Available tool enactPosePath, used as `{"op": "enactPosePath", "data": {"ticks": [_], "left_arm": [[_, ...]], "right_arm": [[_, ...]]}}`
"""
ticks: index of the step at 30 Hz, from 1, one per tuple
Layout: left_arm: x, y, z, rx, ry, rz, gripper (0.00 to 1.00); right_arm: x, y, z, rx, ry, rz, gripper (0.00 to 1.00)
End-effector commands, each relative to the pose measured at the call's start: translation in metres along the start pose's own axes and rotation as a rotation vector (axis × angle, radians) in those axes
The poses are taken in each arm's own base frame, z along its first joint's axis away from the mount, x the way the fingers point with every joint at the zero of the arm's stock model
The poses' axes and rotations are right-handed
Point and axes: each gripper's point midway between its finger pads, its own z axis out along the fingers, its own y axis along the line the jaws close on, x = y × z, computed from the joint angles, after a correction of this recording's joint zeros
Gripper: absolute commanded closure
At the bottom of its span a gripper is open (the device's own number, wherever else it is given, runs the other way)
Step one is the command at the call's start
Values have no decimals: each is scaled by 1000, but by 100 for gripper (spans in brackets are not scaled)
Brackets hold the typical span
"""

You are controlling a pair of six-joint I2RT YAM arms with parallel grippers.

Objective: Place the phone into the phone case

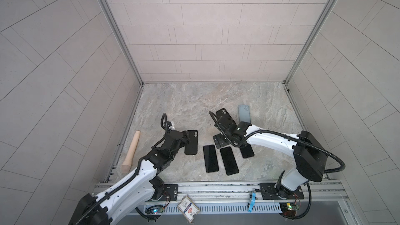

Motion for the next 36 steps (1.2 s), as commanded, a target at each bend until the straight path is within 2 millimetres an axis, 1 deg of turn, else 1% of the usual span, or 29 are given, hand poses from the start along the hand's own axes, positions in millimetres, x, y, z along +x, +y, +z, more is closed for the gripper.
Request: {"op": "enactPosePath", "data": {"ticks": [1,3,5,7,10,11,14,17,21,24,30,33,36], "left_arm": [[7,-3,14,-9,102,-68,33],[11,-6,22,-26,144,-50,38],[16,-5,30,-69,191,-39,47],[20,-4,36,-106,231,-28,49],[26,-11,43,-119,308,11,49],[28,-13,46,-123,332,23,51],[34,-12,55,-161,383,39,63],[37,-6,59,-209,402,47,71],[37,3,59,-255,387,32,69],[39,2,61,-259,396,32,68],[39,2,64,-288,414,46,73],[38,6,62,-317,411,46,76],[38,9,62,-335,411,43,76]], "right_arm": [[-3,17,8,-21,-41,47,11],[1,22,15,-21,-27,57,11],[5,26,22,-27,-9,68,12],[6,28,26,-24,-14,68,12],[5,27,27,-25,-30,72,12],[5,27,27,-30,-35,74,12],[7,27,27,-38,-42,75,12],[11,23,27,-36,-48,74,12],[17,21,28,-64,-69,86,12],[18,20,31,-74,-84,99,12],[23,21,40,-77,-68,109,12],[22,22,40,-78,-71,108,12],[22,20,41,-74,-71,112,12]]}}
